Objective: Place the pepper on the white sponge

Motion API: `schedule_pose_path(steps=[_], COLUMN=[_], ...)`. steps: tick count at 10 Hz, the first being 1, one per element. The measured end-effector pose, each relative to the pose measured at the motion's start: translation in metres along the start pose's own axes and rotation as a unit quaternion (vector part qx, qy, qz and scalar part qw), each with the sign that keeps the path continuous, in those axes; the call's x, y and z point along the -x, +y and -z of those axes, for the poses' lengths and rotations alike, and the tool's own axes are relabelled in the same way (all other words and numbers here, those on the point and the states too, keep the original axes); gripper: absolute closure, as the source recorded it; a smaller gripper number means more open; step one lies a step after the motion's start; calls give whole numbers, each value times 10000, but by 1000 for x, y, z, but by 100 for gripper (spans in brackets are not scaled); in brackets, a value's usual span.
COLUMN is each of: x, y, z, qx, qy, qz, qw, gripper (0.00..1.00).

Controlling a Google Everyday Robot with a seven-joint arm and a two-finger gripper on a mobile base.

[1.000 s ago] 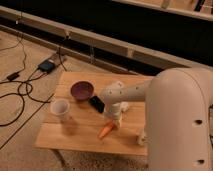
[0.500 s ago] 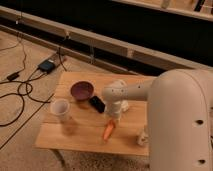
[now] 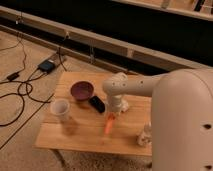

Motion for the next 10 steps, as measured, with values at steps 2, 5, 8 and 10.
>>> schedule_pose_path(steps=[2,5,8,10], x=[11,37,68,86], y=[7,12,10,5], z=[21,43,52,53], qx=[-18,-44,-87,-133], qy=[-99,-255,-344,-369], qz=[332,706,846,863], qw=[9994,9972,9958,9955], gripper=[100,100,100,100])
